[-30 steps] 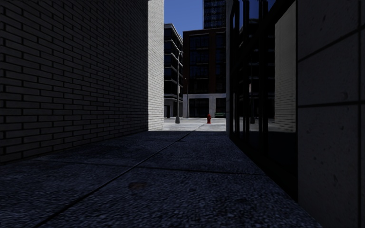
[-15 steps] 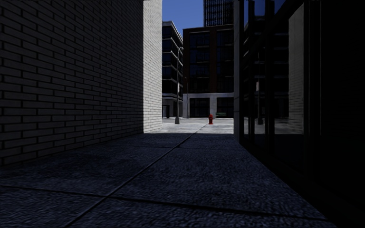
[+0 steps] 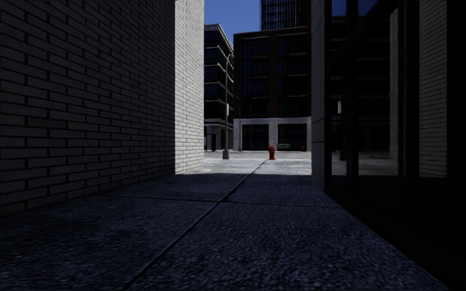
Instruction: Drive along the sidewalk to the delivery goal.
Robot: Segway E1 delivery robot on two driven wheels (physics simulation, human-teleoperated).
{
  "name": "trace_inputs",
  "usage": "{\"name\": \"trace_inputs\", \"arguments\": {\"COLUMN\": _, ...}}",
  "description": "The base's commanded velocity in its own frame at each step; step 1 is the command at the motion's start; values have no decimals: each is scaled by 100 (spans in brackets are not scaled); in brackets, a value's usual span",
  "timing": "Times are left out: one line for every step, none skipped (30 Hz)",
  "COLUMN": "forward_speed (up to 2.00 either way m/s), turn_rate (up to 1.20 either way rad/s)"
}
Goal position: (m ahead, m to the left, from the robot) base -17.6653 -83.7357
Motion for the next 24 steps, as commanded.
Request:
{"name": "trace_inputs", "arguments": {"forward_speed": 200, "turn_rate": 0}}
{"name": "trace_inputs", "arguments": {"forward_speed": 200, "turn_rate": 0}}
{"name": "trace_inputs", "arguments": {"forward_speed": 200, "turn_rate": 0}}
{"name": "trace_inputs", "arguments": {"forward_speed": 200, "turn_rate": 0}}
{"name": "trace_inputs", "arguments": {"forward_speed": 200, "turn_rate": 0}}
{"name": "trace_inputs", "arguments": {"forward_speed": 200, "turn_rate": 0}}
{"name": "trace_inputs", "arguments": {"forward_speed": 200, "turn_rate": 0}}
{"name": "trace_inputs", "arguments": {"forward_speed": 200, "turn_rate": 0}}
{"name": "trace_inputs", "arguments": {"forward_speed": 200, "turn_rate": 0}}
{"name": "trace_inputs", "arguments": {"forward_speed": 200, "turn_rate": 0}}
{"name": "trace_inputs", "arguments": {"forward_speed": 200, "turn_rate": 0}}
{"name": "trace_inputs", "arguments": {"forward_speed": 200, "turn_rate": 0}}
{"name": "trace_inputs", "arguments": {"forward_speed": 200, "turn_rate": 0}}
{"name": "trace_inputs", "arguments": {"forward_speed": 200, "turn_rate": 0}}
{"name": "trace_inputs", "arguments": {"forward_speed": 200, "turn_rate": 0}}
{"name": "trace_inputs", "arguments": {"forward_speed": 200, "turn_rate": 0}}
{"name": "trace_inputs", "arguments": {"forward_speed": 200, "turn_rate": 0}}
{"name": "trace_inputs", "arguments": {"forward_speed": 200, "turn_rate": 0}}
{"name": "trace_inputs", "arguments": {"forward_speed": 200, "turn_rate": 0}}
{"name": "trace_inputs", "arguments": {"forward_speed": 200, "turn_rate": 0}}
{"name": "trace_inputs", "arguments": {"forward_speed": 200, "turn_rate": 0}}
{"name": "trace_inputs", "arguments": {"forward_speed": 200, "turn_rate": 0}}
{"name": "trace_inputs", "arguments": {"forward_speed": 200, "turn_rate": 0}}
{"name": "trace_inputs", "arguments": {"forward_speed": 200, "turn_rate": 0}}
